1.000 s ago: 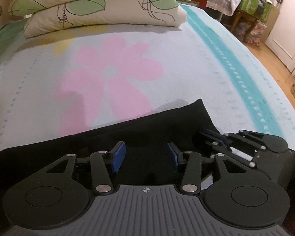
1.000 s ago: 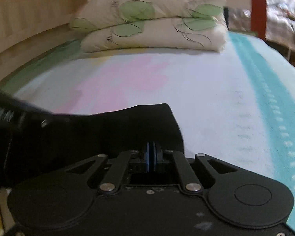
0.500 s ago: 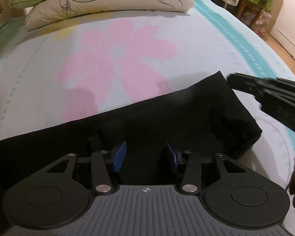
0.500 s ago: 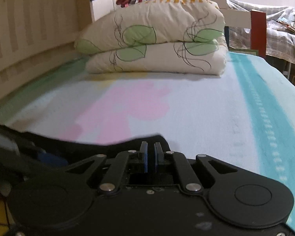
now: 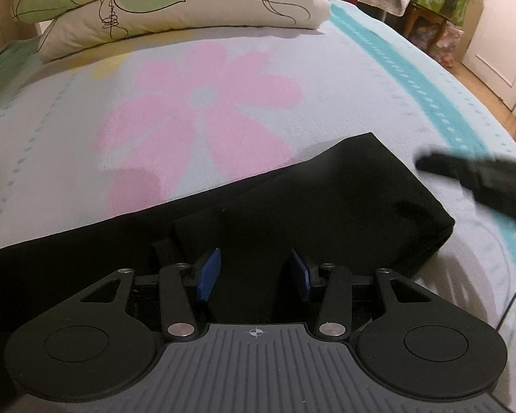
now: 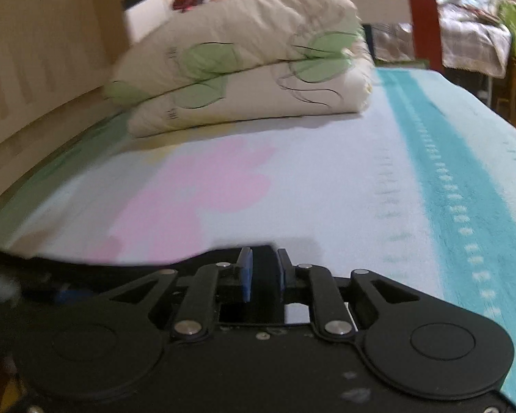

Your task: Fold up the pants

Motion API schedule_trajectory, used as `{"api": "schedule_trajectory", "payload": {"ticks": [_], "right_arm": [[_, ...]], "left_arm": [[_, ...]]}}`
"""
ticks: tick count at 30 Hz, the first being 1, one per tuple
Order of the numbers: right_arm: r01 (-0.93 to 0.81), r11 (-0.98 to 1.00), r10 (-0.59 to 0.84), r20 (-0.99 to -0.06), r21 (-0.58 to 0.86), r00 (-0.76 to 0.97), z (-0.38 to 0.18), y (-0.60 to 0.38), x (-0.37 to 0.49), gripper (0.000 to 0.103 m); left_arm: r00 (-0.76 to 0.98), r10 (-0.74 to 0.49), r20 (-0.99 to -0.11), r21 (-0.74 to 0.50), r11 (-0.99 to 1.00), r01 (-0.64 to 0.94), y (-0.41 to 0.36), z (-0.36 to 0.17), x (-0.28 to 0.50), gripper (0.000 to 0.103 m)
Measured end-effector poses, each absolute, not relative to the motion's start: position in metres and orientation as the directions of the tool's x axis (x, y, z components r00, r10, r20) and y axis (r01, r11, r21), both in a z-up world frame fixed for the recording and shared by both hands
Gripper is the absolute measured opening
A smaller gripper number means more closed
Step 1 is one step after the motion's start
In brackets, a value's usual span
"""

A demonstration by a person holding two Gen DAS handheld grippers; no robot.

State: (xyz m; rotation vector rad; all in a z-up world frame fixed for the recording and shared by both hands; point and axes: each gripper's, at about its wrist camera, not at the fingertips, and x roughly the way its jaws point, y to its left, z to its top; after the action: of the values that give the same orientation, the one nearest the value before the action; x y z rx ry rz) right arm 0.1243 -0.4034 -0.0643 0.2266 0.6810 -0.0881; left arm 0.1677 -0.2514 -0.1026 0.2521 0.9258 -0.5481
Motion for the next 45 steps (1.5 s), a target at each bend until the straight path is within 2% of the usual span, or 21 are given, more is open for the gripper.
{"api": "schedule_trajectory", "payload": {"ticks": [4, 7, 9, 13, 17, 24, 29, 36, 41, 45], "right_arm": [[0.111, 0.989, -0.009, -0.699, 0.102, 0.716, -0.087, -0.383, 0.098, 0.018], [0.070, 0.997, -0.038, -0.688, 0.019, 0.725, -0.088, -0.374, 0.098, 0.018], [0.079, 0.996, -0.037, -0.687, 0.030, 0.726, -0.077, -0.376, 0.104, 0.018], [0.077, 0.997, -0.037, -0.650, 0.033, 0.759, -0.050, -0.370, 0.097, 0.026], [0.069, 0.996, -0.013, -0.634, 0.063, 0.773, -0.027, -0.354, 0.083, 0.030], [0.040, 0.988, 0.064, -0.640, 0.147, 0.766, -0.003, -0.308, 0.062, 0.037], [0.035, 0.977, 0.121, -0.685, 0.209, 0.718, 0.000, -0.270, 0.057, 0.042], [-0.114, 0.954, 0.283, -0.714, 0.276, 0.641, -0.004, -0.214, 0.054, 0.042], [-0.195, 0.944, 0.328, -0.689, 0.267, 0.646, -0.011, -0.180, 0.073, 0.039], [-0.251, 0.934, 0.356, -0.682, 0.253, 0.639, -0.020, -0.150, 0.102, 0.015]], "left_arm": [[0.484, -0.348, -0.803, -0.020, 0.827, 0.561, -0.251, -0.103, 0.165, 0.044], [0.475, -0.369, -0.799, -0.042, 0.822, 0.568, -0.246, -0.099, 0.162, 0.044], [0.438, -0.383, -0.813, -0.088, 0.825, 0.558, -0.237, -0.091, 0.166, 0.044], [0.399, -0.333, -0.854, -0.094, 0.854, 0.512, -0.205, -0.067, 0.175, 0.044], [0.377, -0.253, -0.891, -0.051, 0.881, 0.470, -0.159, -0.033, 0.164, 0.044], [0.404, -0.136, -0.905, 0.048, 0.910, 0.412, -0.076, 0.017, 0.108, 0.044], [0.416, -0.077, -0.906, 0.092, 0.924, 0.372, -0.028, 0.034, 0.063, 0.044], [0.490, -0.046, -0.871, 0.071, 0.974, 0.217, 0.031, 0.036, 0.014, 0.044], [0.560, -0.005, -0.828, 0.049, 0.995, 0.081, 0.049, 0.021, 0.019, 0.044], [0.573, -0.008, -0.819, 0.030, 0.998, 0.056, 0.045, 0.009, 0.035, 0.044]]}}
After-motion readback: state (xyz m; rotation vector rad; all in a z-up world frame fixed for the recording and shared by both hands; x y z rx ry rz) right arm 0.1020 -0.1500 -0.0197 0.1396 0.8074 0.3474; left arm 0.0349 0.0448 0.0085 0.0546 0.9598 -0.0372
